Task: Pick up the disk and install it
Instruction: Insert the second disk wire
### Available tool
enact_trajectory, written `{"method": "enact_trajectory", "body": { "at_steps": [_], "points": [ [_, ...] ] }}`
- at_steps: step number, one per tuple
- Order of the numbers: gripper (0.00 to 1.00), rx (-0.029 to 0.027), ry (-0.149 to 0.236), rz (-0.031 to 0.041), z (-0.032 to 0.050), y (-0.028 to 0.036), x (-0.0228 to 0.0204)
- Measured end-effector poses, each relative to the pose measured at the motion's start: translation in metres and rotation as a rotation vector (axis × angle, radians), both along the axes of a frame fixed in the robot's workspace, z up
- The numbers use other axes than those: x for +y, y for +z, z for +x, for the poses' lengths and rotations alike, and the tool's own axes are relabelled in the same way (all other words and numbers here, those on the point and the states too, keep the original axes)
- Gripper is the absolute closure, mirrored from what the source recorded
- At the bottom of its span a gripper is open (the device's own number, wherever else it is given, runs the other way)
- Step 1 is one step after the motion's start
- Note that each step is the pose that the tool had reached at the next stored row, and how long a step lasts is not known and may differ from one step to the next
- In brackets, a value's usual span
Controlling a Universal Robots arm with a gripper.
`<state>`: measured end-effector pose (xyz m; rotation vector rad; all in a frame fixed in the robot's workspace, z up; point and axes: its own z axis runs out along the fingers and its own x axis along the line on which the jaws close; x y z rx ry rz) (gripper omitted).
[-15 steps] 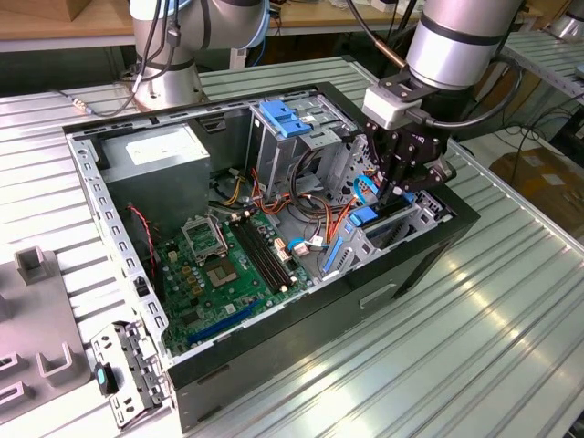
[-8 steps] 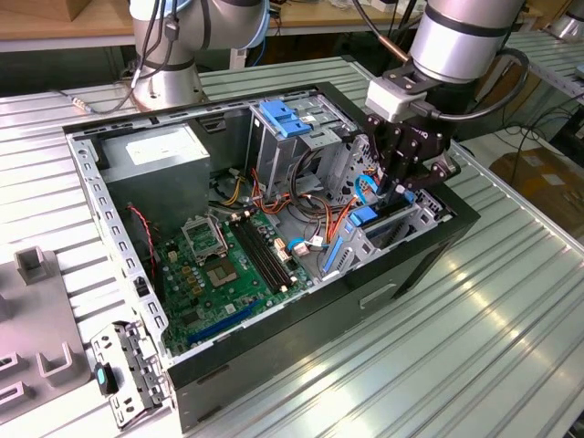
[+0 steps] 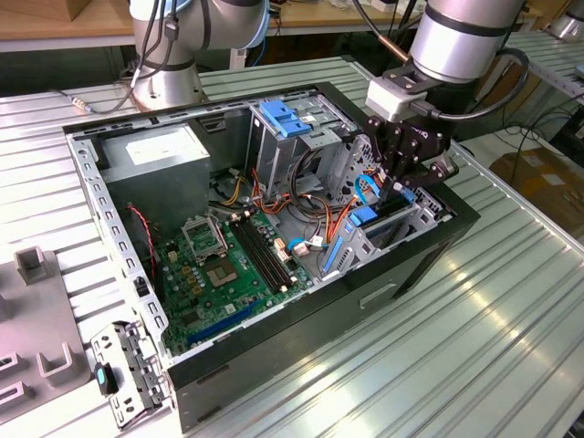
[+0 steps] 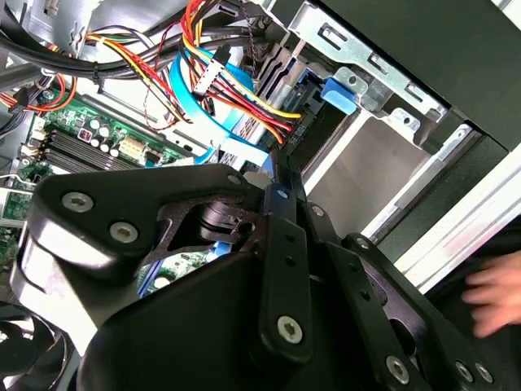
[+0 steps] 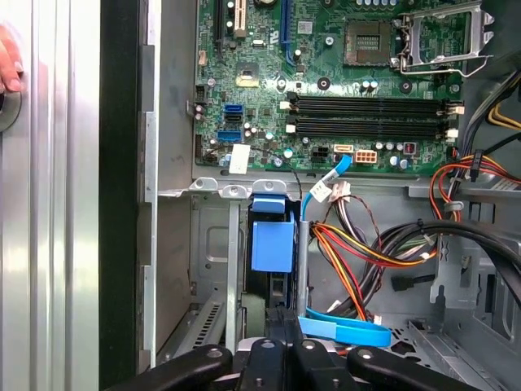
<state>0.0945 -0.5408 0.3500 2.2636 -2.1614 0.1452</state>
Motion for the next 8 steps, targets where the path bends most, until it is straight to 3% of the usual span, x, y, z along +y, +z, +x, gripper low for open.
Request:
{"method": "enact_trajectory", "body": {
  "at_steps": [8],
  "points": [
    [0.89, 0.0000, 0.000, 0.0000, 0.0000, 0.0003, 0.0000]
  ]
}}
